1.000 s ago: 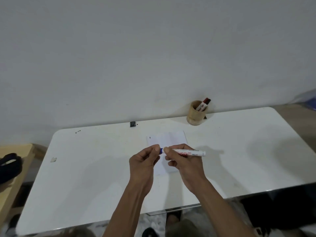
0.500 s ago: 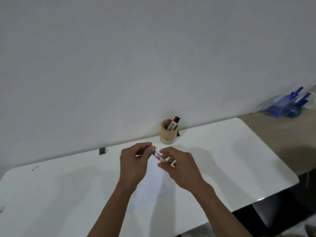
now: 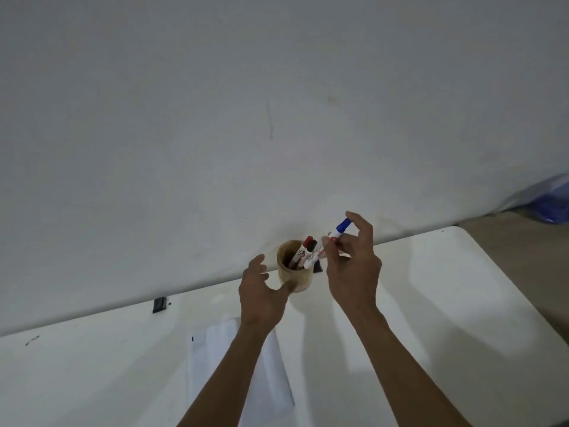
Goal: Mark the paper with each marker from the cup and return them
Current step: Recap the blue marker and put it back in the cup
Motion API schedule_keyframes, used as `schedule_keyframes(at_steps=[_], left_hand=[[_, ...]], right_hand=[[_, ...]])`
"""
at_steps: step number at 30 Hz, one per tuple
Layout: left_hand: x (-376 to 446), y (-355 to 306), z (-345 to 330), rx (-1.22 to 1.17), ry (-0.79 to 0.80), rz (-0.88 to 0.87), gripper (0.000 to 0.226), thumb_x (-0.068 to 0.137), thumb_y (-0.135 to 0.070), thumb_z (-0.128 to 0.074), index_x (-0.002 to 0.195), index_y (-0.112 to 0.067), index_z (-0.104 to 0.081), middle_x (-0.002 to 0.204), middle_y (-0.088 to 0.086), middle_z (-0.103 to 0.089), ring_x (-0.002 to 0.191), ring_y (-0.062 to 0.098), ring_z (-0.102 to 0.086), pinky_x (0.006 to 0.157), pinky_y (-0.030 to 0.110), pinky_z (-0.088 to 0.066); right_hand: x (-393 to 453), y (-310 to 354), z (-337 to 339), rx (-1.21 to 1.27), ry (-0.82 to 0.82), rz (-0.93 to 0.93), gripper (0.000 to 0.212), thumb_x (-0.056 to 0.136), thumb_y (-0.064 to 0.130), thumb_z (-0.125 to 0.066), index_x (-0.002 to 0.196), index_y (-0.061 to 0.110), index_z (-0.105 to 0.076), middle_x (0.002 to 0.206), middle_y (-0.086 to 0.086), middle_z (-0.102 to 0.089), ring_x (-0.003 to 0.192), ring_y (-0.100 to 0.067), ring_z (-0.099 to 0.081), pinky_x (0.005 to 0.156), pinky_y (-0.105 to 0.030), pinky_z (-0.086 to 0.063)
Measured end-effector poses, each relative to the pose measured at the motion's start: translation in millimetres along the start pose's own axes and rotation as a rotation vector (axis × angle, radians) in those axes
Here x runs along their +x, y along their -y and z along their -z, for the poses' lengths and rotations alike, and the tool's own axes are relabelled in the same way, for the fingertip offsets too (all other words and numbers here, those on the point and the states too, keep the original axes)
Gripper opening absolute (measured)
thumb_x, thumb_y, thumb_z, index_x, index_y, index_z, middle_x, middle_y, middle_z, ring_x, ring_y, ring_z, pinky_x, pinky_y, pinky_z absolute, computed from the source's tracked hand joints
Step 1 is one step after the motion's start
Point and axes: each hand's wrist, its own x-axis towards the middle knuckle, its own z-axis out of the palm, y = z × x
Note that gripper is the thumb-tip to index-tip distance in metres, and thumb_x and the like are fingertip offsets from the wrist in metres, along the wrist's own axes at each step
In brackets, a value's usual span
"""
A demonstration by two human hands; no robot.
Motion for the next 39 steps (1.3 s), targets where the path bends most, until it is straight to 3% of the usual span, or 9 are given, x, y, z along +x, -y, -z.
schedule_keyframes(at_steps=[3, 6, 10, 15, 18, 23, 30, 35, 39], left_hand=[[17.2, 3.6, -17.2, 0.016, 0.032, 0.042, 0.098, 0.069, -0.023, -0.091, 0.149, -0.019, -0.034, 0.146, 0.004, -0.050, 0.125, 0.021, -0.054, 0.104, 0.037, -0.048], [29.1, 10.0, -27.4, 0.014, 0.058, 0.034, 0.105, 0.064, -0.024, -0.094, 0.150, -0.018, -0.034, 0.149, 0.003, -0.048, 0.133, 0.024, -0.051, 0.109, 0.041, -0.046], [37.7, 15.7, -32.4, -0.008, 0.055, -0.024, 0.096, 0.058, -0.024, -0.096, 0.139, -0.018, -0.045, 0.136, -0.004, -0.059, 0.121, 0.016, -0.058, 0.092, 0.025, -0.046], [34.7, 15.7, -31.0, -0.051, 0.056, -0.096, 0.070, 0.063, -0.021, -0.093, 0.121, -0.032, -0.054, 0.111, -0.023, -0.061, 0.097, -0.014, -0.059, 0.082, 0.015, -0.051], [33.7, 16.2, -31.3, -0.087, 0.065, -0.118, 0.065, 0.067, -0.018, -0.090, 0.121, -0.029, -0.054, 0.105, -0.030, -0.059, 0.096, -0.026, -0.054, 0.074, 0.005, -0.051], [35.4, 20.8, -32.0, -0.077, 0.060, -0.116, 0.065, 0.069, -0.020, -0.089, 0.123, -0.027, -0.055, 0.106, -0.029, -0.058, 0.095, -0.020, -0.057, 0.083, 0.014, -0.049], [37.7, 22.8, -34.3, -0.114, 0.071, -0.126, 0.064, 0.070, -0.011, -0.088, 0.124, -0.020, -0.055, 0.107, -0.023, -0.059, 0.095, -0.028, -0.052, 0.075, -0.002, -0.046], [38.2, 24.4, -35.4, -0.114, 0.071, -0.127, 0.064, 0.068, -0.010, -0.089, 0.117, -0.029, -0.052, 0.106, -0.027, -0.058, 0.095, -0.027, -0.054, 0.075, 0.000, -0.048], [39.3, 25.5, -35.5, -0.090, 0.064, -0.123, 0.066, 0.068, -0.017, -0.091, 0.120, -0.030, -0.053, 0.107, -0.028, -0.058, 0.096, -0.017, -0.057, 0.079, 0.008, -0.048]], right_hand=[[12.1, -11.1, -8.9, 0.011, 0.008, -0.011, 0.045, 0.093, 0.017, -0.071, 0.131, 0.028, -0.051, 0.094, 0.003, -0.074, 0.082, -0.001, -0.072, 0.072, -0.005, -0.050], [13.7, -22.1, -17.7, -0.001, 0.010, -0.002, 0.043, 0.091, 0.014, -0.074, 0.129, 0.022, -0.055, 0.097, 0.006, -0.070, 0.086, -0.011, -0.072, 0.078, -0.013, -0.056], [9.6, -39.3, -29.0, -0.023, 0.039, -0.029, 0.045, 0.086, 0.003, -0.077, 0.123, 0.022, -0.059, 0.100, 0.007, -0.068, 0.092, -0.003, -0.066, 0.076, -0.025, -0.060], [5.3, -50.9, -40.1, -0.066, 0.067, -0.082, 0.045, 0.083, 0.001, -0.080, 0.121, 0.018, -0.063, 0.107, 0.007, -0.067, 0.094, 0.000, -0.061, 0.076, -0.001, -0.046], [3.2, -51.7, -46.2, -0.116, 0.061, -0.100, 0.042, 0.082, 0.003, -0.080, 0.119, 0.014, -0.062, 0.107, 0.008, -0.065, 0.094, -0.008, -0.060, 0.077, -0.002, -0.045], [-0.6, -54.3, -50.2, -0.155, 0.065, -0.106, 0.033, 0.081, 0.004, -0.081, 0.108, 0.010, -0.063, 0.099, 0.006, -0.064, 0.089, -0.010, -0.059, 0.073, -0.009, -0.046], [11.0, -45.8, -53.3, -0.160, 0.079, -0.162, 0.053, 0.078, 0.026, -0.086, 0.121, 0.012, -0.059, 0.113, 0.000, -0.063, 0.096, -0.013, -0.060, 0.069, -0.001, -0.042], [22.5, -39.7, -64.9, -0.263, 0.030, -0.158, 0.030, 0.084, 0.034, -0.080, 0.104, 0.016, -0.067, 0.108, -0.003, -0.065, 0.088, -0.014, -0.059, 0.067, -0.006, -0.035], [22.6, -40.8, -67.8, -0.306, 0.030, -0.132, 0.020, 0.087, 0.031, -0.077, 0.097, 0.016, -0.070, 0.106, -0.004, -0.067, 0.087, -0.017, -0.062, 0.074, -0.020, -0.045]])
